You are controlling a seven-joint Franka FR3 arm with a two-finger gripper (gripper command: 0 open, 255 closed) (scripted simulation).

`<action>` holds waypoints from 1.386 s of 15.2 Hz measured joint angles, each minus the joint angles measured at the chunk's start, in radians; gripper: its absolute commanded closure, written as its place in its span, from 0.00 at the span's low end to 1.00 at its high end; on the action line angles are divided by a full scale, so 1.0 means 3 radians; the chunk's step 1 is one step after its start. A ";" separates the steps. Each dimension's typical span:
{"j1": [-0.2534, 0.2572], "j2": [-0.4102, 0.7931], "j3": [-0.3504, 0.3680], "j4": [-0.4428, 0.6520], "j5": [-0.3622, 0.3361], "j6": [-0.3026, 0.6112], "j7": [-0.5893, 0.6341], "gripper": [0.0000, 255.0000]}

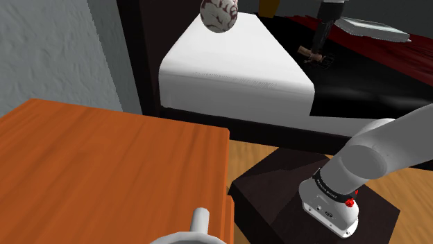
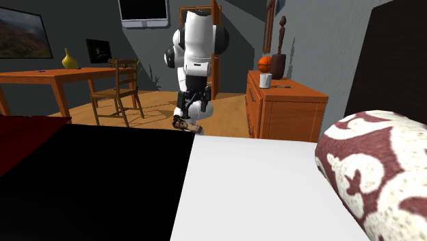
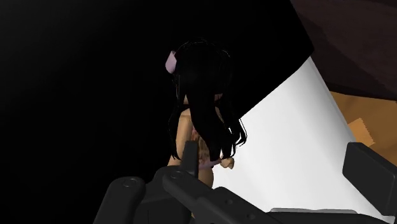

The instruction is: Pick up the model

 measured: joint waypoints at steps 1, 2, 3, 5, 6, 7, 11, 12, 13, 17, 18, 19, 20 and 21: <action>-0.0003 -0.0013 -0.0005 -0.0026 -0.0009 0.0056 -0.0002 0.00; -0.0006 -0.0034 -0.0007 -0.0080 -0.0021 0.0189 0.0004 0.00; -0.0004 -0.0023 -0.0006 -0.0141 -0.0012 0.0201 0.0016 0.00; -0.0009 -0.0048 -0.0005 -0.0189 -0.0020 0.0233 0.0019 1.00; -0.0010 -0.0070 0.0001 -0.0212 -0.0025 0.0255 0.0030 1.00; -0.0012 -0.0081 0.0004 -0.0222 -0.0028 0.0271 0.0034 1.00; -0.0021 -0.0095 -0.0011 -0.0227 -0.0041 0.0310 0.0009 1.00; -0.0022 -0.0096 -0.0012 -0.0218 -0.0042 0.0317 0.0006 1.00; -0.0022 -0.0083 -0.0017 -0.0204 -0.0041 0.0318 0.0001 1.00; -0.0018 -0.0066 -0.0002 -0.0135 -0.0032 0.0237 0.0011 1.00; -0.0016 -0.0038 -0.0006 -0.0095 -0.0019 0.0161 -0.0004 1.00; -0.0013 -0.0028 0.0000 -0.0075 -0.0009 0.0098 -0.0004 1.00; -0.0012 -0.0011 0.0000 -0.0036 -0.0004 0.0043 -0.0009 1.00; -0.0010 0.0015 -0.0001 0.0025 0.0003 -0.0008 -0.0017 1.00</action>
